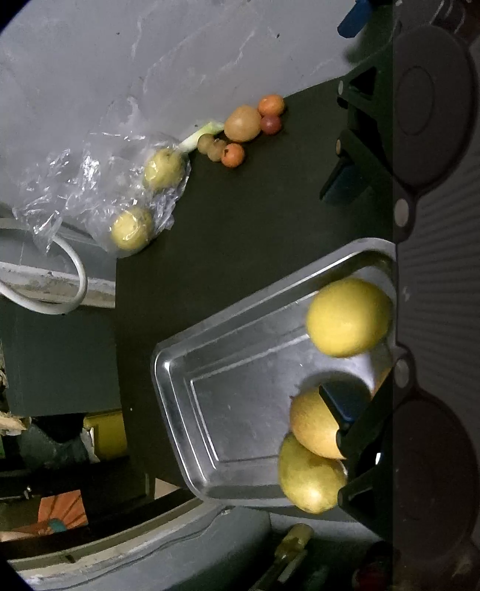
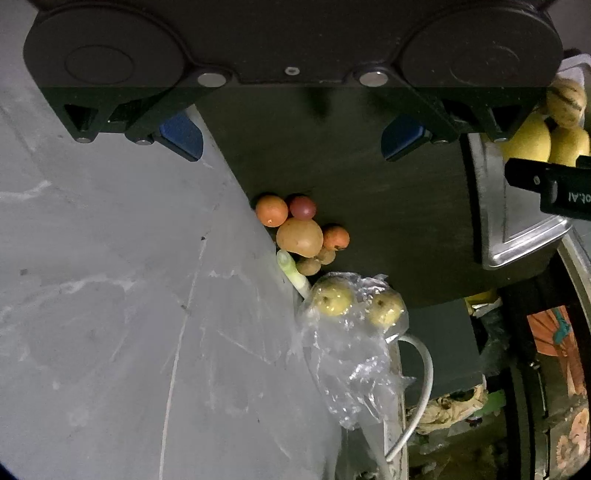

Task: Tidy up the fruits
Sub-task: 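Grasp a tangerine with the left tool while the right tool grasps a red plum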

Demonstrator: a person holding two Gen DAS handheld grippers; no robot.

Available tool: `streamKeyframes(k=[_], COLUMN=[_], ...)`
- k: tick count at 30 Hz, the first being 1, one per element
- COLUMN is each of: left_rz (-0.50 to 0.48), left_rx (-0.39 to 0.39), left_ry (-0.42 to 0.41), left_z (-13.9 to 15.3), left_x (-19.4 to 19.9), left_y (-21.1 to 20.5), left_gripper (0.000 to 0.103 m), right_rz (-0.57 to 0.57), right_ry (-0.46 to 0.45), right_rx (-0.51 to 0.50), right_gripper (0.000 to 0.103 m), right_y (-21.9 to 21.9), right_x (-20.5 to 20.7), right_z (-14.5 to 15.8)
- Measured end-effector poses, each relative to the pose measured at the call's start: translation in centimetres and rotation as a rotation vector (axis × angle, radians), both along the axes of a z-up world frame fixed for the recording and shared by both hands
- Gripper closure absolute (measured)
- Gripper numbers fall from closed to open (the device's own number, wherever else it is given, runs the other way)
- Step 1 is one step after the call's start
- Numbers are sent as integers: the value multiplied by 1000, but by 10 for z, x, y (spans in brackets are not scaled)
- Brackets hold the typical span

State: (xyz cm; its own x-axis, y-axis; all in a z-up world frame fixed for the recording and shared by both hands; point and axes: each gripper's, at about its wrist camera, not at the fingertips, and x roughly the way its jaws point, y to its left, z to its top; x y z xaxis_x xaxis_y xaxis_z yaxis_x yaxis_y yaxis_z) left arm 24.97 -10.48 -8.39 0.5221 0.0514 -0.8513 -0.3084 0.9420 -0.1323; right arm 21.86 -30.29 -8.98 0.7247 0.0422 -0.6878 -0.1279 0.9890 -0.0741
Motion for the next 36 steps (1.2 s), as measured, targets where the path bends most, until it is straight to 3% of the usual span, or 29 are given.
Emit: streamKeyframes(k=[12, 19, 26, 36], left_rz=[-66, -194, -290, -368], left_rx=[6, -6, 3, 91], left_ry=[-8, -63, -77, -93], left_z=[-12, -21, -35, -49], left_x=[57, 99, 131, 148], left_y=[-16, -38, -54, -68], left_gripper=[1, 1, 1, 1], right_rz=[2, 31, 18, 3], right_ry=[31, 17, -16, -23], right_rx=[20, 20, 64, 74], right_gripper=[1, 1, 14, 36], right_y=[2, 7, 8, 12], right_x=[29, 47, 50, 62], right_z=[-26, -41, -47, -53])
